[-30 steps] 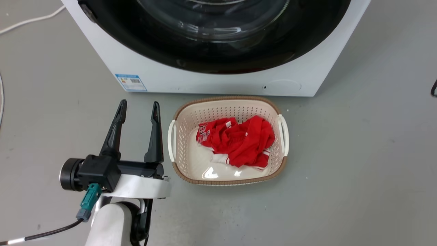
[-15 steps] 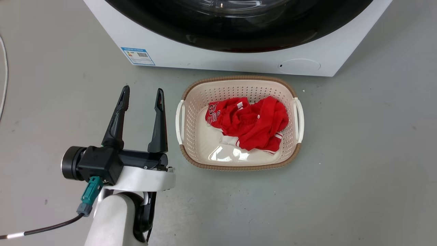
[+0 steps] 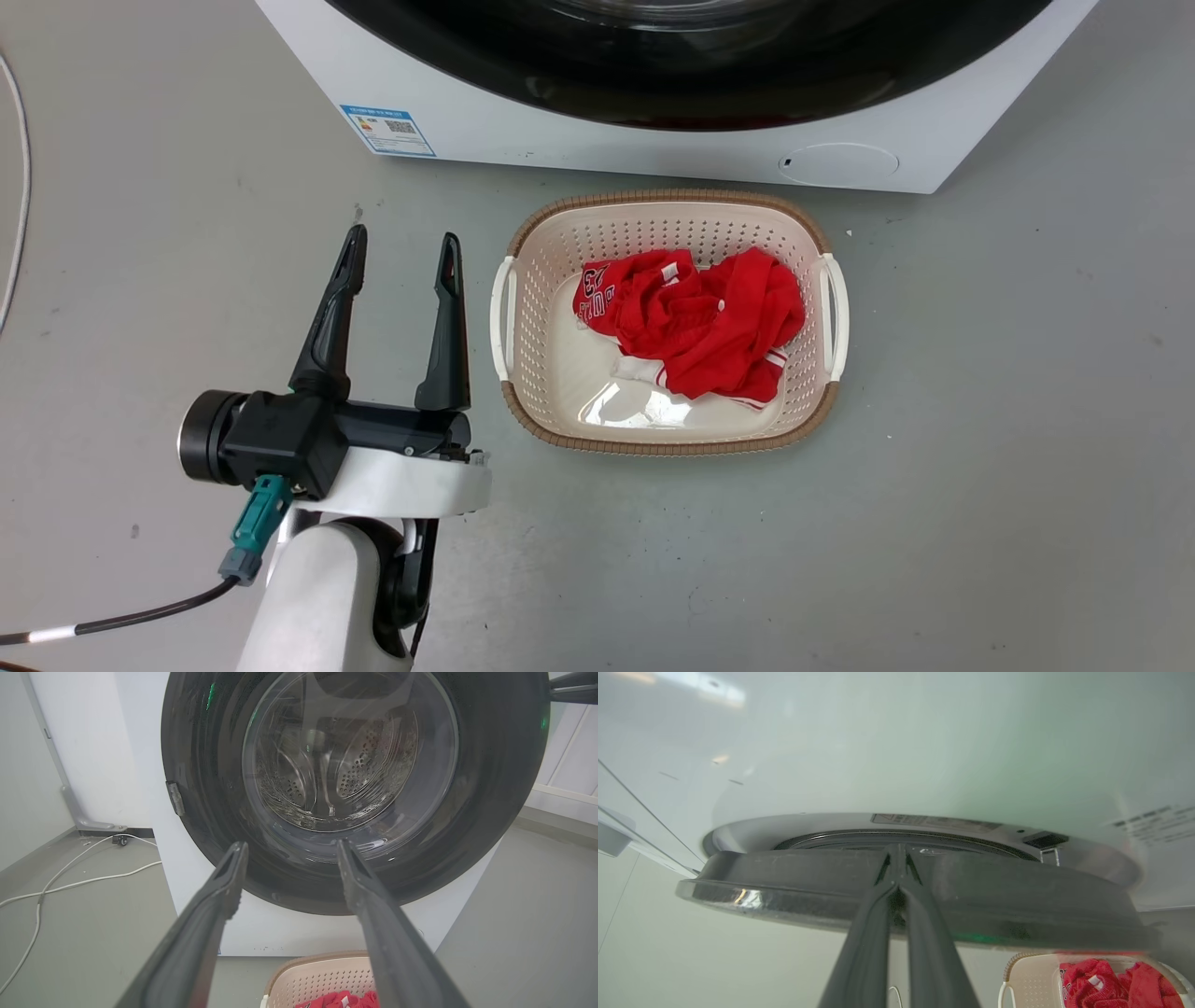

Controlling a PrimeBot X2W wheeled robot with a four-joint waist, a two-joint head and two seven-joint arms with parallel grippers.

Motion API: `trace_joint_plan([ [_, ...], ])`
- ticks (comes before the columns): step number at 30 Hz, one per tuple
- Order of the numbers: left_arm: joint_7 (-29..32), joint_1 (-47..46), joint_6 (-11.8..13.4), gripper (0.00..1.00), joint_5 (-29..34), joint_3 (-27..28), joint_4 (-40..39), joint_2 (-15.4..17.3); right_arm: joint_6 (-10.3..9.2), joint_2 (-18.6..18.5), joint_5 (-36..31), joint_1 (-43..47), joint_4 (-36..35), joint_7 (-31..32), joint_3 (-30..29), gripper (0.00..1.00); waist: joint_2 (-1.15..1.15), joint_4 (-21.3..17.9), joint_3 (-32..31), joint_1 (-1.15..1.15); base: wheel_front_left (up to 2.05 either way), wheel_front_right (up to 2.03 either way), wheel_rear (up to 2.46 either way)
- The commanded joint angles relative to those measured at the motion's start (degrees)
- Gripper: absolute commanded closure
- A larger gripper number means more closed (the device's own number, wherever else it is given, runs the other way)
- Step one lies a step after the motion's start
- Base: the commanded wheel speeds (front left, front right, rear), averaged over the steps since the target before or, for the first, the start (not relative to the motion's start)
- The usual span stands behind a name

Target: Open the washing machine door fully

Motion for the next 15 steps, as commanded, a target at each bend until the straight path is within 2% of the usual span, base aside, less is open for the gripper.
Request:
trace_joint_plan([
  [1, -0.13, -0.39, 0.24, 0.0, -0.46, -0.02, 0.16, -0.04, 0.0, 1.6, 0.26, 0.47, -0.3, 1.92, 0.67, 1.0, 0.0, 0.0, -0.06, 0.0, 0.0, 0.0, 0.0],
  [15, -0.13, 0.65, -0.14, 0.0, -0.78, -0.41, 1.74, -0.05, 0.0, 2.17, 3.44, 6.27, -5.56, 15.51, 1.2, 1.0, 0.0, -0.55, -3.07, 0.0, 0.0, 0.0, 0.0],
])
